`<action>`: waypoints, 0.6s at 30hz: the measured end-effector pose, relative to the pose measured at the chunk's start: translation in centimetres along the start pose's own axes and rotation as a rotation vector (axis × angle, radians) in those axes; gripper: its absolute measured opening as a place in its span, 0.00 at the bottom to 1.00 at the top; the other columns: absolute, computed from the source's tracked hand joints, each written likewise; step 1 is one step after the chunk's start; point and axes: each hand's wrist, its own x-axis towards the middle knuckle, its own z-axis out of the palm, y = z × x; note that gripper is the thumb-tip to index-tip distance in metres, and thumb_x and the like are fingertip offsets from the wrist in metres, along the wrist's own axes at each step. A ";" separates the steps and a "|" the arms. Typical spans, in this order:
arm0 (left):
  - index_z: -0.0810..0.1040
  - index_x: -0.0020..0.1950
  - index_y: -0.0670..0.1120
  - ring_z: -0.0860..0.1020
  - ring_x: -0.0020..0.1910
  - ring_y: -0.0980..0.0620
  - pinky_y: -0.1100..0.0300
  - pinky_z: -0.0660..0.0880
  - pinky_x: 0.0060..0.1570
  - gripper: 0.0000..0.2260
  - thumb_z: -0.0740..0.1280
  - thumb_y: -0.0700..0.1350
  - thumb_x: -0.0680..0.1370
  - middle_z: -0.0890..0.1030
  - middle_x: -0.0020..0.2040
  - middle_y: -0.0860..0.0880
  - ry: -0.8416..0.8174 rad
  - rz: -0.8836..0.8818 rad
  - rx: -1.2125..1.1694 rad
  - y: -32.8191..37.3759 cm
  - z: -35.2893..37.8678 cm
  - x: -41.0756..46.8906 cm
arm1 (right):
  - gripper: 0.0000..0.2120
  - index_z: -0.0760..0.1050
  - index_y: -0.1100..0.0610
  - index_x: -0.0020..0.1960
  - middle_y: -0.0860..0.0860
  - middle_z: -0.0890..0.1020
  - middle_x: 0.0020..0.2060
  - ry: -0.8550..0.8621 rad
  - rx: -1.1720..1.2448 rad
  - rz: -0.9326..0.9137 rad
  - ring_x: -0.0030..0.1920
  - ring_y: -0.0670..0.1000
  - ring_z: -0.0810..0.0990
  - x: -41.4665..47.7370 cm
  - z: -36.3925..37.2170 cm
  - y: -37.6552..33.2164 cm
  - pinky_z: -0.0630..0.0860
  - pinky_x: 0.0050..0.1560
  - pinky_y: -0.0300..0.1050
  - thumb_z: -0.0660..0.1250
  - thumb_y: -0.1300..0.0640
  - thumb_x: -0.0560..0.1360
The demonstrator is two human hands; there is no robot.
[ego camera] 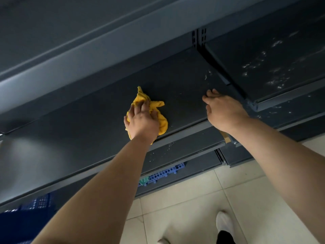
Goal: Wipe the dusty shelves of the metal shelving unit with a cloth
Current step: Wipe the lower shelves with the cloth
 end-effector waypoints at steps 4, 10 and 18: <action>0.55 0.79 0.54 0.47 0.78 0.48 0.44 0.44 0.75 0.24 0.52 0.53 0.83 0.55 0.79 0.51 -0.030 0.016 0.003 3.3 0.4 -0.5 | 0.23 0.60 0.56 0.76 0.51 0.57 0.77 -0.011 0.034 -0.048 0.77 0.49 0.53 0.1 -0.6 1.0 0.61 0.74 0.51 0.54 0.62 0.81; 0.55 0.79 0.53 0.47 0.78 0.48 0.45 0.42 0.75 0.24 0.51 0.53 0.82 0.55 0.79 0.51 -0.037 0.112 -0.017 9.4 2.2 -1.4 | 0.20 0.70 0.57 0.71 0.55 0.71 0.70 0.141 0.026 -0.081 0.69 0.57 0.71 -0.8 -2.1 4.1 0.73 0.64 0.55 0.56 0.63 0.80; 0.62 0.76 0.59 0.51 0.77 0.50 0.48 0.44 0.75 0.21 0.54 0.53 0.82 0.59 0.77 0.56 -0.052 0.361 -0.045 15.3 3.7 0.5 | 0.19 0.76 0.60 0.63 0.57 0.77 0.63 0.239 -0.037 -0.012 0.62 0.60 0.77 -0.7 -3.4 8.8 0.78 0.55 0.58 0.60 0.68 0.74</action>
